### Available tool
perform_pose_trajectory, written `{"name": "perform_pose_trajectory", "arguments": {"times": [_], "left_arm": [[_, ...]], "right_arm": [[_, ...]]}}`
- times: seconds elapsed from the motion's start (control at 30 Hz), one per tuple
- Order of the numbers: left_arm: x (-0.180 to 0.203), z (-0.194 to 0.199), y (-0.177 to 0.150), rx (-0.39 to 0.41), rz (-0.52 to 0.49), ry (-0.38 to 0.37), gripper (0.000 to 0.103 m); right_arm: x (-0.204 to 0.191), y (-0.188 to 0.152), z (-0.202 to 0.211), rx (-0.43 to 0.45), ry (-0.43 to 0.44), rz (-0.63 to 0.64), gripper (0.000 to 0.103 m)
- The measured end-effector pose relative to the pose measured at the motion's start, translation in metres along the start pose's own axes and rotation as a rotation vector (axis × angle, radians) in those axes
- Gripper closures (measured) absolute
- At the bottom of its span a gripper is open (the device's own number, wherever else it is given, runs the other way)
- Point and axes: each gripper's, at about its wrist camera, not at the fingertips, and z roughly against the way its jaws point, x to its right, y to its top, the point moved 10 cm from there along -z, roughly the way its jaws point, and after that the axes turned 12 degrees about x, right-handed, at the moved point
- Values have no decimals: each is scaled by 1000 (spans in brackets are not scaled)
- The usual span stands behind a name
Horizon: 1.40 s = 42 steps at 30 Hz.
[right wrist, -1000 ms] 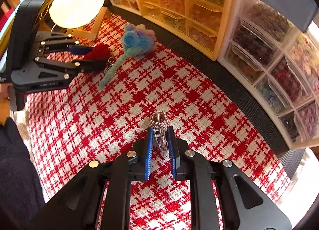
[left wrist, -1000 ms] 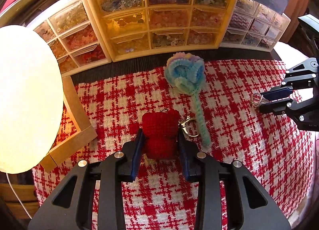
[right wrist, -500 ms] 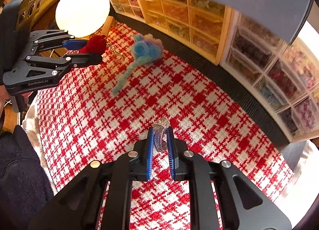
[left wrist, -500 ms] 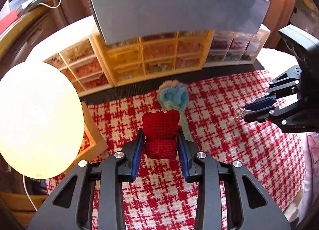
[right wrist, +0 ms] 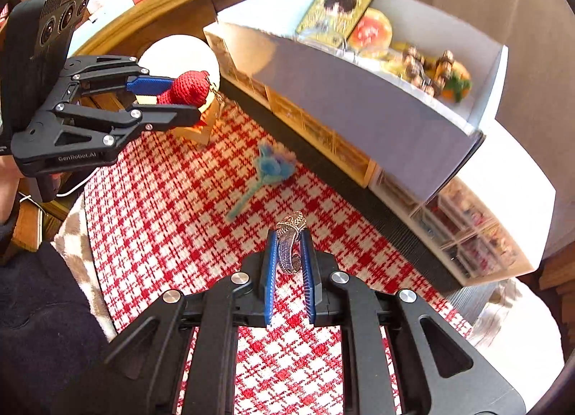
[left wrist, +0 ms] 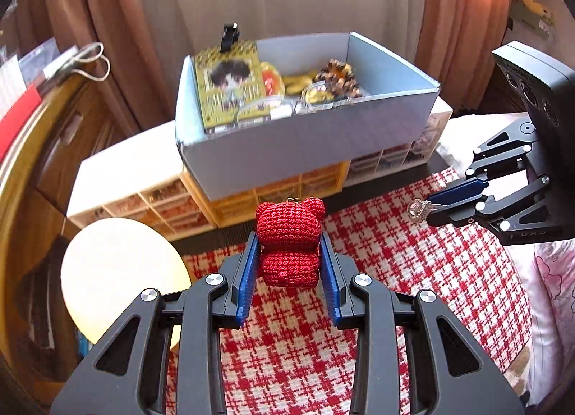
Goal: Organize jewelry
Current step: 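Lift the red bear with left tool while right tool lifts the pendant toward the box, then lower the bear into the box and open left tool while right tool releases the pendant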
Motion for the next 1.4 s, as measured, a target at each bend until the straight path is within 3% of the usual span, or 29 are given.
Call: {"name": "perform_pose_trajectory", "arguments": {"times": [0.3, 0.57, 0.83, 1.0, 1.13, 1.4], "left_arm": [[-7, 21, 62, 75, -25, 15, 70], [-21, 19, 115, 126, -16, 21, 70], [-31, 4, 153, 135, 0, 13, 70], [-31, -18, 155, 94, 42, -28, 70], [-35, -45, 140, 42, 23, 11, 70], [-41, -73, 112, -37, 53, 7, 70]], "right_arm": [[-9, 63, 37, 112, -15, 30, 89], [17, 111, 55, 198, -79, -8, 89], [47, 126, 45, 224, -118, -77, 89], [59, 120, 25, 192, -131, -109, 89], [63, 115, 9, 153, -139, -110, 89], [65, 107, -2, 109, -158, -82, 89]]}}
